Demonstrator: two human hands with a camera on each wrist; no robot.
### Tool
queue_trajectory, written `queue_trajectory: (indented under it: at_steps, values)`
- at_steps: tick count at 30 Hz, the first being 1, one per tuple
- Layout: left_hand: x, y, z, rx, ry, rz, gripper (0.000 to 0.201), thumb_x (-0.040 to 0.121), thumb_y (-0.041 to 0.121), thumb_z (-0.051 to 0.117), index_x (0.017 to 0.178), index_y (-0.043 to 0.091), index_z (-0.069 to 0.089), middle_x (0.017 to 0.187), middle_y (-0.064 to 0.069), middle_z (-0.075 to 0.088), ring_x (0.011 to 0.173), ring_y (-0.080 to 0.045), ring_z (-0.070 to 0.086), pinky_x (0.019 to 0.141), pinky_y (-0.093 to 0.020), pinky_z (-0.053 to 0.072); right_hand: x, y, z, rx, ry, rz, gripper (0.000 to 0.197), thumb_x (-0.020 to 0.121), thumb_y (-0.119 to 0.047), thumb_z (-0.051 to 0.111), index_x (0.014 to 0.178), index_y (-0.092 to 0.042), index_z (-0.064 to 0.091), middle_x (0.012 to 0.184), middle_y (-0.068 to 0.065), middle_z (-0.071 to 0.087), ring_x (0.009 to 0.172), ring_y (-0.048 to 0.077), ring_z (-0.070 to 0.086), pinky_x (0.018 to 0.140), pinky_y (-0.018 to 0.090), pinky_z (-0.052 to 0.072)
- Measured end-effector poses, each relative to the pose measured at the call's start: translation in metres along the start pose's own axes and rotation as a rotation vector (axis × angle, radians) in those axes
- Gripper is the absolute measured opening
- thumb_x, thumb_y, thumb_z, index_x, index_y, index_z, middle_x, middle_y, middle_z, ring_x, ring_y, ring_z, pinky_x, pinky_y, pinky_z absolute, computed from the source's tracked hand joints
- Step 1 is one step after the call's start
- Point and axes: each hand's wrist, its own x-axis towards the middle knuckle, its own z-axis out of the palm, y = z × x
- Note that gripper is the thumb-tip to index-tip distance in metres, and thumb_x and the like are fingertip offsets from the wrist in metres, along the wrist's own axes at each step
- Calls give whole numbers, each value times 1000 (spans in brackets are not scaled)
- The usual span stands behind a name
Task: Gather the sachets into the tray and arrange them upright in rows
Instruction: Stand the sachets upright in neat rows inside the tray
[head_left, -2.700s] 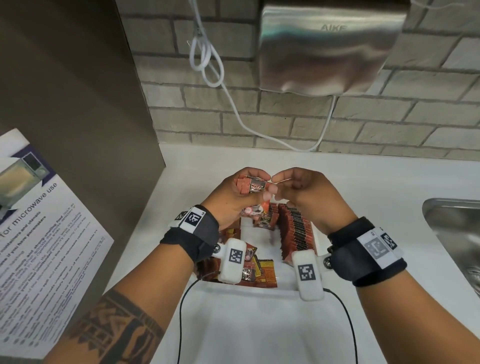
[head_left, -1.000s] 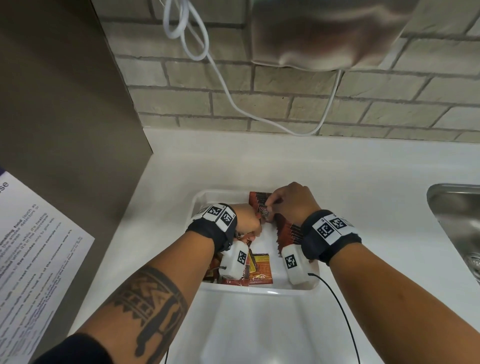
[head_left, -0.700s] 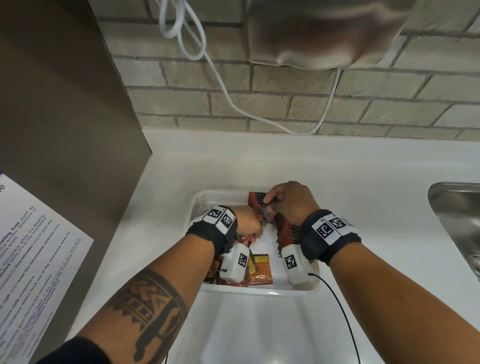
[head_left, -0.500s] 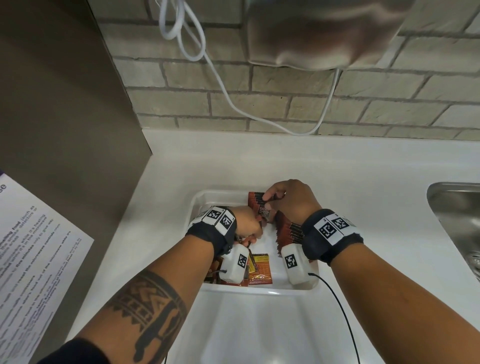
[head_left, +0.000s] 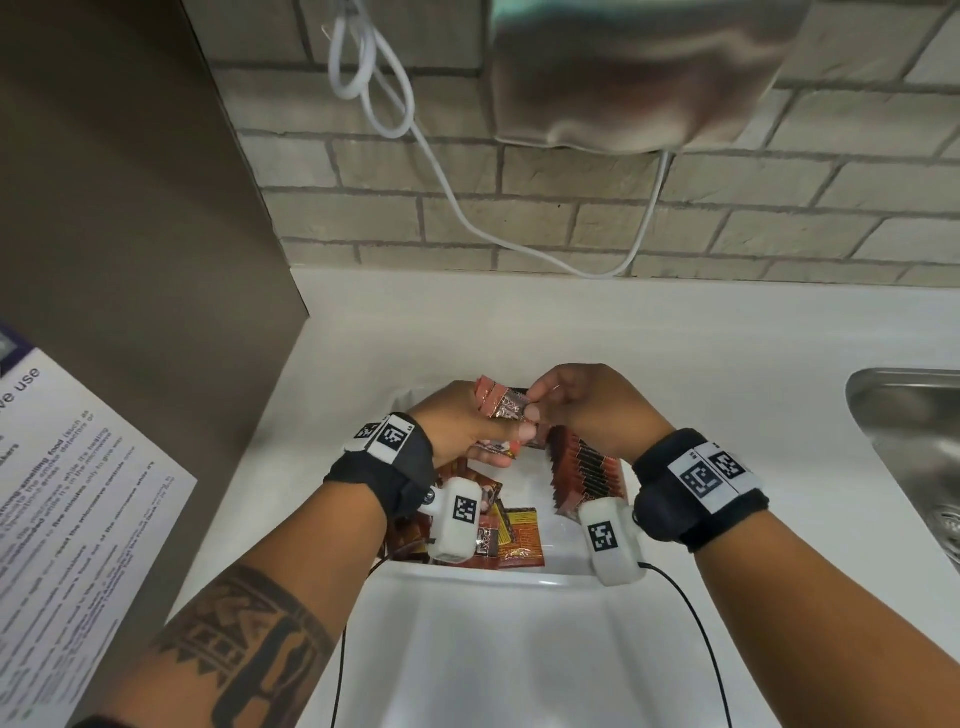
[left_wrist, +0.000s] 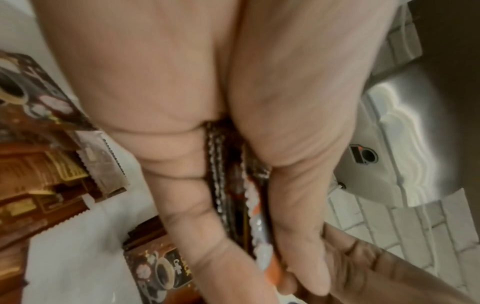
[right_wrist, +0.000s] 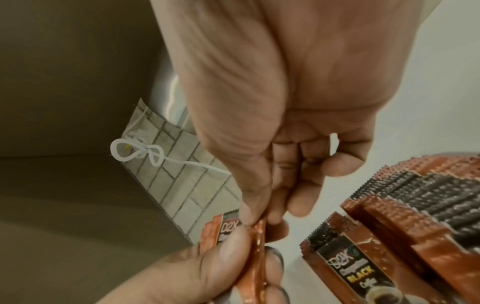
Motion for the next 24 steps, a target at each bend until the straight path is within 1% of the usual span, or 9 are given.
queue_trajectory:
  at_steps: [2, 5, 7, 10, 14, 16, 18, 20, 24]
  values:
    - [-2, 0, 2, -48, -50, 19, 30, 85, 4, 77, 109, 20, 72, 99, 2, 75, 94, -12, 71, 77, -30, 60, 0, -3, -2, 13, 47, -22, 11, 84, -21, 79, 92, -19, 72, 87, 6, 77, 83, 21, 72, 81, 31, 53]
    - [-6, -1, 4, -75, -82, 55, 47, 84, -4, 74, 127, 11, 64, 102, 1, 72, 98, -14, 69, 87, -36, 60, -2, -9, -6, 98, 111, -49, 7, 85, -15, 79, 88, -18, 74, 91, 9, 76, 82, 17, 70, 83, 30, 53]
    - [-8, -1, 5, -61, -86, 77, 52, 84, -6, 75, 132, 7, 60, 103, -1, 70, 98, -15, 70, 87, -36, 60, -4, -13, -8, 78, 107, -62, 4, 86, -16, 78, 89, -17, 75, 92, 8, 77, 83, 19, 70, 83, 30, 54]
    - [-9, 1, 7, -17, -55, 102, 50, 81, -5, 78, 126, 9, 64, 99, 0, 72, 95, -16, 71, 82, -36, 61, -6, -17, -8, 18, 114, -96, 6, 84, -18, 80, 88, -17, 76, 87, 5, 77, 80, 16, 70, 80, 29, 55]
    - [-9, 2, 11, 91, 9, 139, 43, 79, -2, 82, 117, 11, 68, 100, -6, 72, 90, -18, 72, 76, -34, 62, -7, -21, -9, -32, 138, -117, 6, 85, -18, 79, 82, -23, 75, 83, 3, 76, 72, 7, 65, 72, 20, 51]
    - [-8, 3, 12, 172, 48, 154, 45, 78, 1, 83, 120, 11, 68, 103, -8, 74, 89, -19, 73, 73, -32, 62, -7, -24, -9, -85, 140, -114, 9, 87, -18, 76, 82, -25, 74, 82, 0, 75, 72, 6, 65, 70, 18, 48]
    - [-8, 5, 13, 227, 89, 161, 46, 78, 3, 84, 121, 9, 68, 103, -10, 75, 86, -20, 74, 73, -33, 63, -8, -28, -9, -136, 128, -112, 7, 90, -17, 73, 86, -23, 74, 82, -5, 73, 72, 2, 63, 66, 10, 43]
    - [-7, 6, 12, 300, 128, 170, 37, 77, 6, 85, 112, 10, 71, 99, -8, 76, 82, -21, 75, 73, -35, 64, -9, -31, -9, -193, 122, -120, 5, 92, -18, 71, 89, -20, 73, 81, -9, 70, 72, -1, 60, 61, 4, 40]
    - [-8, 10, 8, 404, 181, 155, 26, 78, 14, 84, 101, 18, 72, 94, -1, 76, 72, -17, 75, 70, -30, 63, -8, -34, -12, -247, 159, -139, 5, 93, -17, 68, 92, -19, 72, 82, -12, 67, 74, -4, 57, 61, 1, 39]
